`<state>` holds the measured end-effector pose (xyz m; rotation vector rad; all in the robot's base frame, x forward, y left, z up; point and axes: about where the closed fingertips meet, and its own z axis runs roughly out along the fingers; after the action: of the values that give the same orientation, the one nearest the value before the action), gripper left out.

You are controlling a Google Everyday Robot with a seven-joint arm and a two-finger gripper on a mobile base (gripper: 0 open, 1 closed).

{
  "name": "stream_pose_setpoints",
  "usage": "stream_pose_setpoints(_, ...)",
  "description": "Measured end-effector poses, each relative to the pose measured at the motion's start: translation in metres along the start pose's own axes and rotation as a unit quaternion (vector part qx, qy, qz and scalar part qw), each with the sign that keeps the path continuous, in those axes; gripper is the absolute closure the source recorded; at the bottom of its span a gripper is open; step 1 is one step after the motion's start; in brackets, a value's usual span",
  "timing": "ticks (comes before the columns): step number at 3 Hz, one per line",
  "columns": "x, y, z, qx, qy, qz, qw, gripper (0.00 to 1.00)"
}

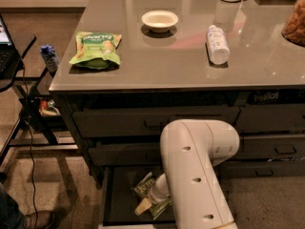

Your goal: Pick green jalapeno chip bag from bottom drawer and place on counter

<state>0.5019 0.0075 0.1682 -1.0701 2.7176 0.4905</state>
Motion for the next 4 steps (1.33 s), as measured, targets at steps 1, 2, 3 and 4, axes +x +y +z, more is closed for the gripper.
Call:
stream_pose_setpoints(1, -0.002, -0.019, 0.011, 0.015, 0.002, 0.006, 0.9999, 0.00)
stream_pose_setpoints(2, 0.001, -0.036, 0.021, 0.025, 0.007, 0.011, 0.9996, 0.00)
stream_pose_setpoints(3, 0.006, -0.047, 0.030, 0.030, 0.014, 0.015, 0.9993, 0.00)
stream_pose_setpoints(4, 0.014, -0.051, 0.044, 0.025, 0.026, 0.021, 0.9991, 0.00)
